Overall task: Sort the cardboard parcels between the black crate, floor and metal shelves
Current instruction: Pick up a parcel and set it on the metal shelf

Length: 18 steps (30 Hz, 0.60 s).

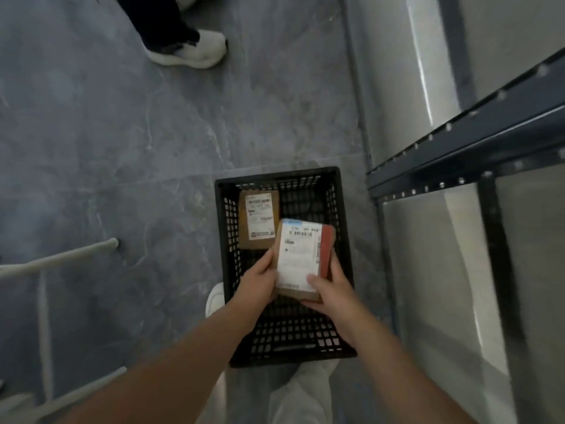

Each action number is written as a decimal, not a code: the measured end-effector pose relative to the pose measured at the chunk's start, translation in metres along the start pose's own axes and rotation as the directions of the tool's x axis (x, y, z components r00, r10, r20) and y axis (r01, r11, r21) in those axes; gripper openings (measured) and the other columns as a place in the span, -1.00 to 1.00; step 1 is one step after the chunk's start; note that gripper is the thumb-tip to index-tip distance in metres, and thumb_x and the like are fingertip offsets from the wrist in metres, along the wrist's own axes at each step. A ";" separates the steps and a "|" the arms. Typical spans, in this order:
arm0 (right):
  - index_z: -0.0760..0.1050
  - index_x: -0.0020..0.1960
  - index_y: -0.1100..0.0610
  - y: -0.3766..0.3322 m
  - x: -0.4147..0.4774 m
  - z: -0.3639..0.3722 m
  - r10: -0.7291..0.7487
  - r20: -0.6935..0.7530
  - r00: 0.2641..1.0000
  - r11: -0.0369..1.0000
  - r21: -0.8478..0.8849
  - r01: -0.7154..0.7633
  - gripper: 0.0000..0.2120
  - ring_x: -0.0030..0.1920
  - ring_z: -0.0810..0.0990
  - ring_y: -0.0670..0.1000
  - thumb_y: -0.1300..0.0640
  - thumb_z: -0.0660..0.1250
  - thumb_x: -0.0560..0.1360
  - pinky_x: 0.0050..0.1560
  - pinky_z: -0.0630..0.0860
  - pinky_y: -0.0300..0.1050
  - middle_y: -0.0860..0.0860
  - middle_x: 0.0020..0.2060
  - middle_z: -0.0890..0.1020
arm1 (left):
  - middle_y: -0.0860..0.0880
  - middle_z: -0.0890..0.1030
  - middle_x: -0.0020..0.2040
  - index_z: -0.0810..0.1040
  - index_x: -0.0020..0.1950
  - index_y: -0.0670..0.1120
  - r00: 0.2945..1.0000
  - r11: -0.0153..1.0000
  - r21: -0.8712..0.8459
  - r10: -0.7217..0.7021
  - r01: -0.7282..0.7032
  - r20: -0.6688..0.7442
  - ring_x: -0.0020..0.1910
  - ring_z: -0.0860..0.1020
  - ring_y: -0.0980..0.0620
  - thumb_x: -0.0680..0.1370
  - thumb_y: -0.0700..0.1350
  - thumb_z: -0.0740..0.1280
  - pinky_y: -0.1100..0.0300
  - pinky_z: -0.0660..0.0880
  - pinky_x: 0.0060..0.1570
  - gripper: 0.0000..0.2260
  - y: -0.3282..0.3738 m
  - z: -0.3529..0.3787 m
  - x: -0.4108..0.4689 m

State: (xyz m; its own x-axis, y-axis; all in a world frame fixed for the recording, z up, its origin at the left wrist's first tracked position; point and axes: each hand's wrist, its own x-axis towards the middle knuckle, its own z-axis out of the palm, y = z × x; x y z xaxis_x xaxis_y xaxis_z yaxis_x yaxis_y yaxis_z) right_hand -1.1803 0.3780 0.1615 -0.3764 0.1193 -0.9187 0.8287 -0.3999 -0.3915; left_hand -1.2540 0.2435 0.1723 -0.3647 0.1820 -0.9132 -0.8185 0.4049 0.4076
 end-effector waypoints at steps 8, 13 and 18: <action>0.11 0.53 -0.25 -0.002 0.135 -0.010 -0.071 -0.099 0.993 0.997 -0.028 0.069 -0.22 0.21 0.54 0.00 0.40 0.25 0.54 -0.02 0.58 -0.08 -0.05 0.31 0.52 | 0.06 0.51 0.36 0.28 0.52 0.12 0.990 0.975 0.175 0.132 -0.137 0.041 0.28 0.50 0.07 0.57 -0.33 0.22 0.08 0.48 0.30 -0.41 -0.013 0.005 0.140; 0.08 0.54 -0.19 0.006 0.193 -0.004 -0.126 -0.147 0.981 0.991 -0.060 0.119 -0.26 0.33 0.48 0.04 0.41 0.20 0.57 0.21 0.55 0.05 -0.03 0.39 0.45 | -0.02 0.47 0.38 0.23 0.55 0.08 0.990 0.952 0.277 0.138 -0.131 -0.007 0.27 0.49 -0.03 0.56 -0.26 0.22 0.03 0.47 0.29 -0.42 -0.007 0.002 0.199; 0.20 0.50 -0.11 -0.004 0.240 -0.007 -0.206 -0.197 0.959 0.959 -0.235 0.158 -0.37 0.32 0.49 0.06 0.35 0.22 0.56 0.31 0.48 0.14 0.00 0.35 0.49 | -0.07 0.20 0.40 0.19 0.56 0.01 0.980 0.848 0.519 0.179 -0.109 -0.085 0.29 0.36 -0.15 0.57 -0.16 0.26 -0.04 0.40 0.35 -0.43 -0.009 0.009 0.228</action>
State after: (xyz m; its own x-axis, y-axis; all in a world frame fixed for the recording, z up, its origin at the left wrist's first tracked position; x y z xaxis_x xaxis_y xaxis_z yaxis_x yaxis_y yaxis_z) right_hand -1.2713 0.4150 -0.0576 -0.4505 0.3756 -0.8099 0.8324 -0.1512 -0.5332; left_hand -1.3257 0.2894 -0.0399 -0.5416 0.1742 -0.8224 -0.4236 0.7885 0.4460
